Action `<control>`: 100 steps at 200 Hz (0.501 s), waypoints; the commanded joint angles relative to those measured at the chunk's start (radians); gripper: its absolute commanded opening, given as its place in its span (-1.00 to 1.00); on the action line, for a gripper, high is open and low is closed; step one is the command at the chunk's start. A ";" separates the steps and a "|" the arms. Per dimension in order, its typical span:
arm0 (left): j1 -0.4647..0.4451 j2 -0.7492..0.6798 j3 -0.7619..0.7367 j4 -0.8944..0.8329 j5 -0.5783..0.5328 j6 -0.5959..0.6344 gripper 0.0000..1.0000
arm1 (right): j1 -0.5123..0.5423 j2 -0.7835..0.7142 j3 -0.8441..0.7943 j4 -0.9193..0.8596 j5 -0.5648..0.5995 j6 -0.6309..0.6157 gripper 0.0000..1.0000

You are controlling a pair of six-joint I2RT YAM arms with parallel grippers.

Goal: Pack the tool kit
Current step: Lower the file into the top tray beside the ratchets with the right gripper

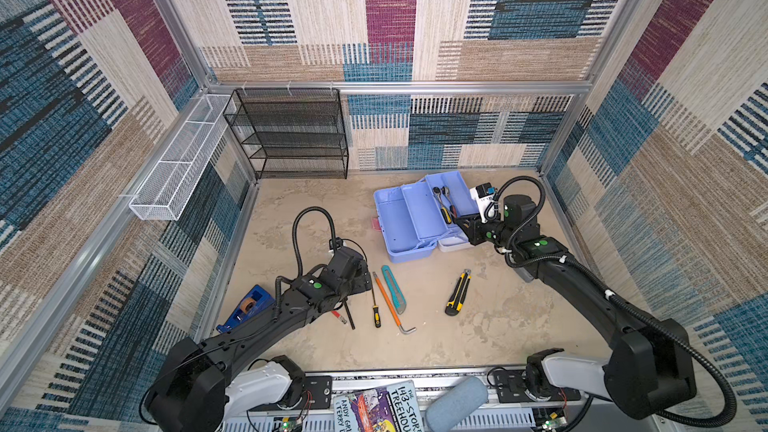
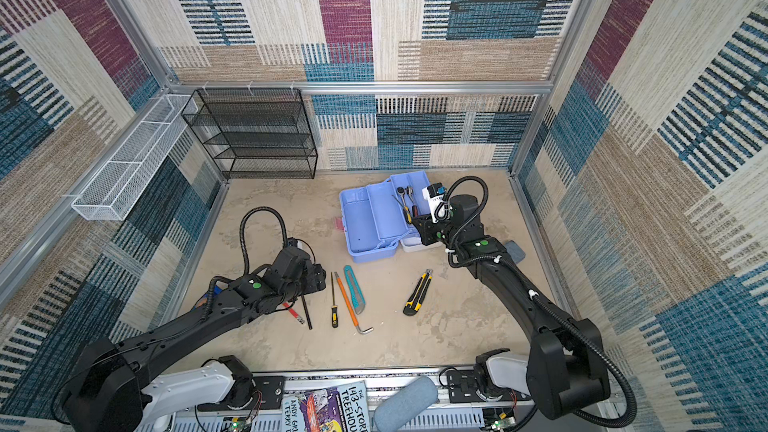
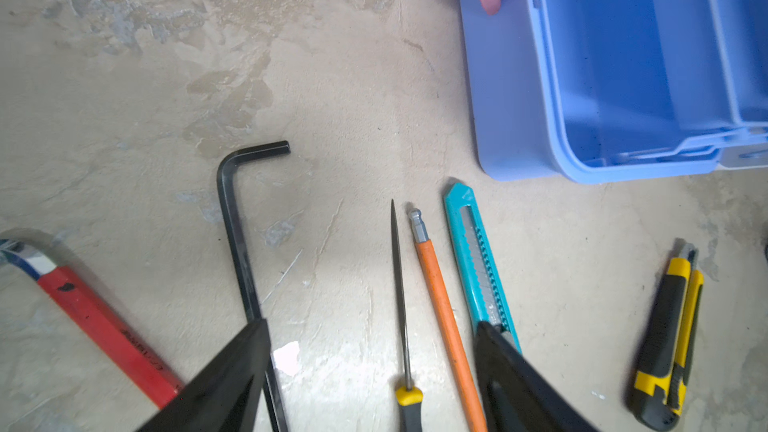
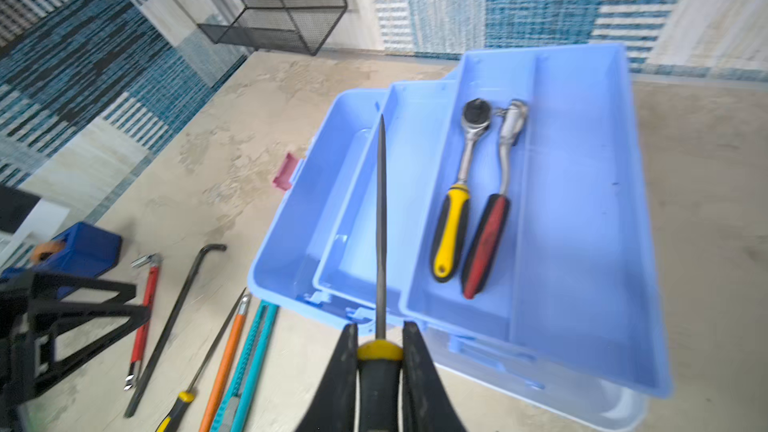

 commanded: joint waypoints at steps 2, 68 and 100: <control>0.000 0.006 0.010 -0.016 -0.005 -0.019 0.61 | -0.039 0.040 0.038 0.059 0.059 -0.028 -0.68; -0.004 0.024 0.011 -0.034 0.017 -0.026 0.61 | -0.078 0.178 0.115 0.084 0.176 -0.072 -0.71; -0.016 0.034 0.012 -0.038 0.013 -0.044 0.60 | -0.078 0.266 0.170 0.078 0.205 -0.016 -0.71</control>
